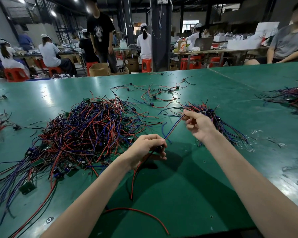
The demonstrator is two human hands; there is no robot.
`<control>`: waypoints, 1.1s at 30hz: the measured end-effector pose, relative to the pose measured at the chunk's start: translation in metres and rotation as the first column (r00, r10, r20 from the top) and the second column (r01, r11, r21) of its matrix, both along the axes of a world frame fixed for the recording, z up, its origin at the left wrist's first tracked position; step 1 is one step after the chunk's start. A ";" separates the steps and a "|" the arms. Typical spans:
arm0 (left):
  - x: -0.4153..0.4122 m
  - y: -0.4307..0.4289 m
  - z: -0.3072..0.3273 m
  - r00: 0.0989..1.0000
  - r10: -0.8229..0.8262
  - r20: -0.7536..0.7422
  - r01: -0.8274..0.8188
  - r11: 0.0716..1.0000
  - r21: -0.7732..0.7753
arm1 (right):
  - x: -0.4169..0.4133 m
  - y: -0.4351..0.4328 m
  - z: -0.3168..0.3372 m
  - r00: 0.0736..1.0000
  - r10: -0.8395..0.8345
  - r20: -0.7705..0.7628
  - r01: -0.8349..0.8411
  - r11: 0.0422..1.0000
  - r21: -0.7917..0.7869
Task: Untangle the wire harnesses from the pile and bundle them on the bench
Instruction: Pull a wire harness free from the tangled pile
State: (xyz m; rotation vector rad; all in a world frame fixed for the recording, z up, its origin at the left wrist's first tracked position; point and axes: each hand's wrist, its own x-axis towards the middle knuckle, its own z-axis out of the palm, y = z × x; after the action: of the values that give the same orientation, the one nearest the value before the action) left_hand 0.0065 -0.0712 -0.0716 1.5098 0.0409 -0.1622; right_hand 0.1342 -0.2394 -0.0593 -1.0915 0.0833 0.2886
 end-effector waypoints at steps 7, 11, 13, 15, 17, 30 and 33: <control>-0.002 -0.001 0.001 0.999 -0.035 -0.013 0.036 0.998 0.042 | -0.003 -0.001 0.000 0.991 0.067 -0.112 -0.064 0.997 0.030; -0.002 -0.003 0.004 1.000 -0.015 -0.007 0.015 0.999 0.029 | -0.005 0.006 -0.005 0.828 -0.107 0.551 0.366 0.848 -0.385; -0.003 -0.004 0.005 1.000 -0.012 -0.003 0.012 1.000 0.024 | -0.008 0.008 -0.011 0.575 0.003 0.818 0.625 0.644 -0.441; -0.004 -0.004 0.005 1.000 -0.016 -0.007 0.016 1.000 0.021 | -0.008 0.010 -0.016 0.393 0.095 0.915 0.762 0.523 -0.381; -0.004 -0.003 0.005 1.000 -0.023 -0.013 0.024 1.000 0.020 | -0.007 0.010 -0.016 0.528 0.023 0.849 0.673 0.599 -0.434; 0.006 0.006 0.008 0.970 0.242 0.037 -0.235 0.962 -0.138 | -0.043 0.035 0.005 0.944 0.307 0.122 -0.263 0.921 -0.287; 0.009 0.013 0.008 0.943 0.330 0.048 -0.318 0.933 -0.169 | -0.071 0.057 -0.001 0.863 0.466 0.197 -0.361 0.840 -0.406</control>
State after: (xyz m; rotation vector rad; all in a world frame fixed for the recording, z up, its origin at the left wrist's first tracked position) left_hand 0.0154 -0.0583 -0.0638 1.3276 0.2121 0.1550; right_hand 0.0631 -0.1819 -0.0603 -1.5051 -0.3890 0.5184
